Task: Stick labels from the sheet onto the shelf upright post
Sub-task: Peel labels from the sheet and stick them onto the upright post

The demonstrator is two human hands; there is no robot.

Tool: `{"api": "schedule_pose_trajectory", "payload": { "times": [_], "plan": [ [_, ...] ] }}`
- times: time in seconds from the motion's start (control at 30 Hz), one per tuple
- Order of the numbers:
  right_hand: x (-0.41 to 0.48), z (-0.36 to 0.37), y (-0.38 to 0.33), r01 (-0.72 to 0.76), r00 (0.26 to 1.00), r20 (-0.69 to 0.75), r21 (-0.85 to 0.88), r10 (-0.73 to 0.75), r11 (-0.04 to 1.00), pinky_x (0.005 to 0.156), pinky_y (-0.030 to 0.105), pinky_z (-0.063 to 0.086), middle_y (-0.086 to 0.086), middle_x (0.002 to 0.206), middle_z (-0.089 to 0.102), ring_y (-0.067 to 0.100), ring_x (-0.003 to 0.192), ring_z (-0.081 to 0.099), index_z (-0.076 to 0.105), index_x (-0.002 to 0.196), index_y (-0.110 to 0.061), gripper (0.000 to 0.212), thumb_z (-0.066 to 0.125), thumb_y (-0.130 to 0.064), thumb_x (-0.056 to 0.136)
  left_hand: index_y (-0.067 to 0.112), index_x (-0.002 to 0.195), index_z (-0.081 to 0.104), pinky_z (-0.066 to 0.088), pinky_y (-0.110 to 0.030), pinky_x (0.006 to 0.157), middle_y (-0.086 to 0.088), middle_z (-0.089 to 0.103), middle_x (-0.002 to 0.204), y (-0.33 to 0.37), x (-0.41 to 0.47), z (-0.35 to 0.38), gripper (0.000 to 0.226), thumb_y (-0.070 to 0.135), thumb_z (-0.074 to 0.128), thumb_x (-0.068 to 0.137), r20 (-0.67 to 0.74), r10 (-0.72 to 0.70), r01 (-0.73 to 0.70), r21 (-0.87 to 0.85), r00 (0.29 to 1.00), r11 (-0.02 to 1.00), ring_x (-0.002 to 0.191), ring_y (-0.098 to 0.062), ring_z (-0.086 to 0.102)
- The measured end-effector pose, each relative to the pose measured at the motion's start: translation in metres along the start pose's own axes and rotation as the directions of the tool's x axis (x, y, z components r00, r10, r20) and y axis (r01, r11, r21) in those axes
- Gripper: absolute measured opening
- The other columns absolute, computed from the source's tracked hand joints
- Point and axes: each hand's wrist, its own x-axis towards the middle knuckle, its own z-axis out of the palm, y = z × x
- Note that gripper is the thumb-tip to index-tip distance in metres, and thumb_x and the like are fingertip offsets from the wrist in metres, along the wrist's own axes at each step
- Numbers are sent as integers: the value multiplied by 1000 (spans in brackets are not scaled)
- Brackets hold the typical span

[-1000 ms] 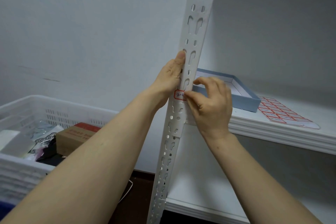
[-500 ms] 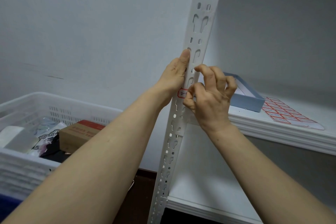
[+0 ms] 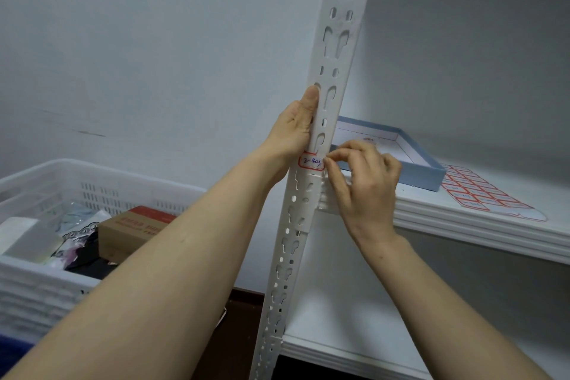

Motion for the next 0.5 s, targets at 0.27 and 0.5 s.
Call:
{"api": "schedule_pose_trajectory", "payload": {
  "times": [0.27,0.5],
  "plan": [
    [-5,4,1,-64,998,6,220,64,973,62,32,53,5,86,70,21,72,66,73,85,-8,20,61,-23,86,17,100,52,40,-34,79,-7,50,92,0,0,1,42,52,30,98,-3,19,-19,16,1000,1000,83,-17,47],
    [-13,9,2,35,997,-76,192,-21,981,55,30,53,6,83,69,19,65,65,74,87,-5,17,62,-16,87,18,99,47,37,-35,76,-8,47,91,-2,1,2,38,51,30,98,-3,39,-39,4,999,999,82,-18,42]
  ]
}}
